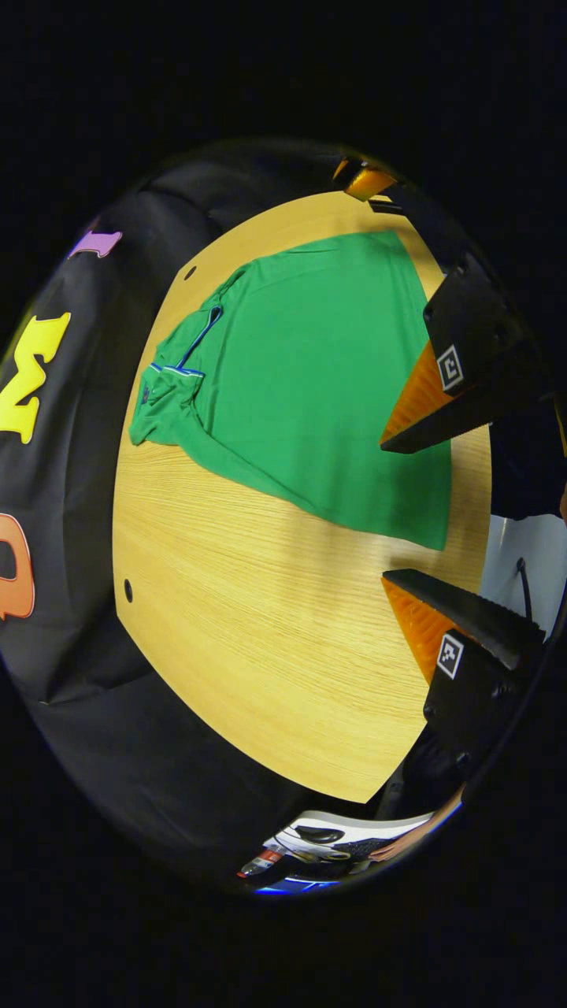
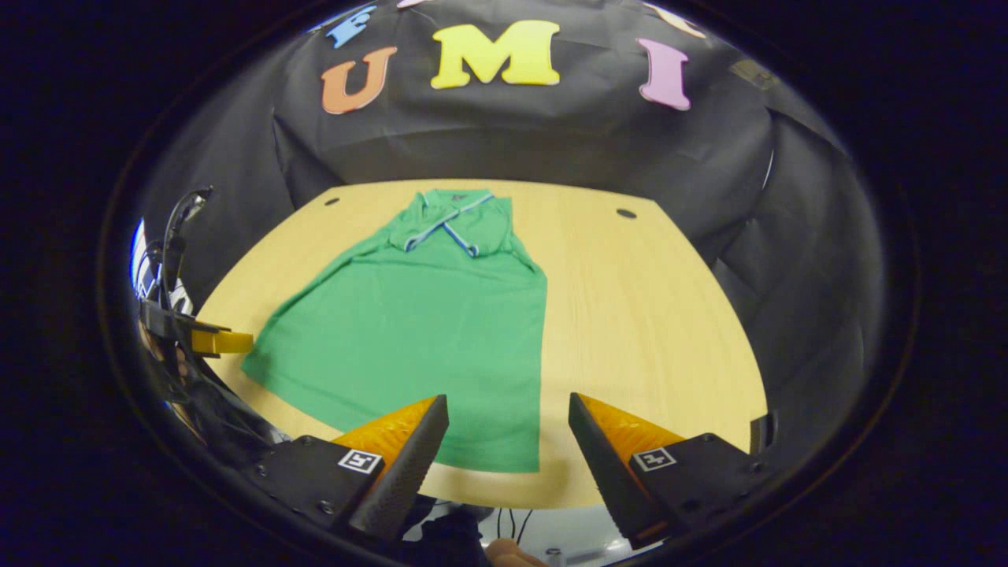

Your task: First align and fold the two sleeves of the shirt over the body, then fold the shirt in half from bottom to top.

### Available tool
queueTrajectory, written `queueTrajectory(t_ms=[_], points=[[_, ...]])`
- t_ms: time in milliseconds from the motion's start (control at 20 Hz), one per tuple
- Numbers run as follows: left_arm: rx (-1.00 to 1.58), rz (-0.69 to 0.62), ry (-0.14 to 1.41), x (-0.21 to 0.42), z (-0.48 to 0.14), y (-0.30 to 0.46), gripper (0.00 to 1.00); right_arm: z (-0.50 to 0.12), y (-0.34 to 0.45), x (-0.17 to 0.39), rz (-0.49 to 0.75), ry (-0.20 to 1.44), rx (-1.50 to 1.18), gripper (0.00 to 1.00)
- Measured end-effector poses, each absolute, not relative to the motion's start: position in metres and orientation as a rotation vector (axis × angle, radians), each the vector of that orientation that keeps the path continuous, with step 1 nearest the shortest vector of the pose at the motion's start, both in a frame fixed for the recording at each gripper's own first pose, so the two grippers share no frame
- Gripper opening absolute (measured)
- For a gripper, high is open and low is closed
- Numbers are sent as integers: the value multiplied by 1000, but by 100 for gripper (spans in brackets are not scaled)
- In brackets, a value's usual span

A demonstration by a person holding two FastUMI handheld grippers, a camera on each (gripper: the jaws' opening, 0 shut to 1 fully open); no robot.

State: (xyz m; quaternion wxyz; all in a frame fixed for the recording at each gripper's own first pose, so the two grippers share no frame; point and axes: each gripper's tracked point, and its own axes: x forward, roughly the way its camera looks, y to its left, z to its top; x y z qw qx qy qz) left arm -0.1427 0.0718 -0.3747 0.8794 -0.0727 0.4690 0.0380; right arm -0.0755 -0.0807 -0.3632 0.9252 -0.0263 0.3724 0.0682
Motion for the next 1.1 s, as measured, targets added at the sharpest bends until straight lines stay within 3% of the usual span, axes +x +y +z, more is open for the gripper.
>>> queueTrajectory(t_ms=[450,500,600,650,800,1000,1100], points=[[-113,57,1123,-154,-399,72,93,-431,-79,-83,87,1036,-59,99],[-113,62,1147,-156,-401,74,99,-432,-80,-83,77,1045,-67,96],[-121,63,1163,-155,-398,76,96,-435,-81,-81,65,1064,-48,100],[-127,62,1173,-154,-396,77,90,-437,-81,-81,56,1080,-27,99],[-140,49,1215,-149,-388,83,89,-438,-82,-76,18,1127,24,100],[-136,36,1279,-142,-371,91,89,-439,-79,-74,16,1179,12,93],[-137,31,1296,-137,-361,95,87,-440,-78,-71,36,1183,-9,78]])
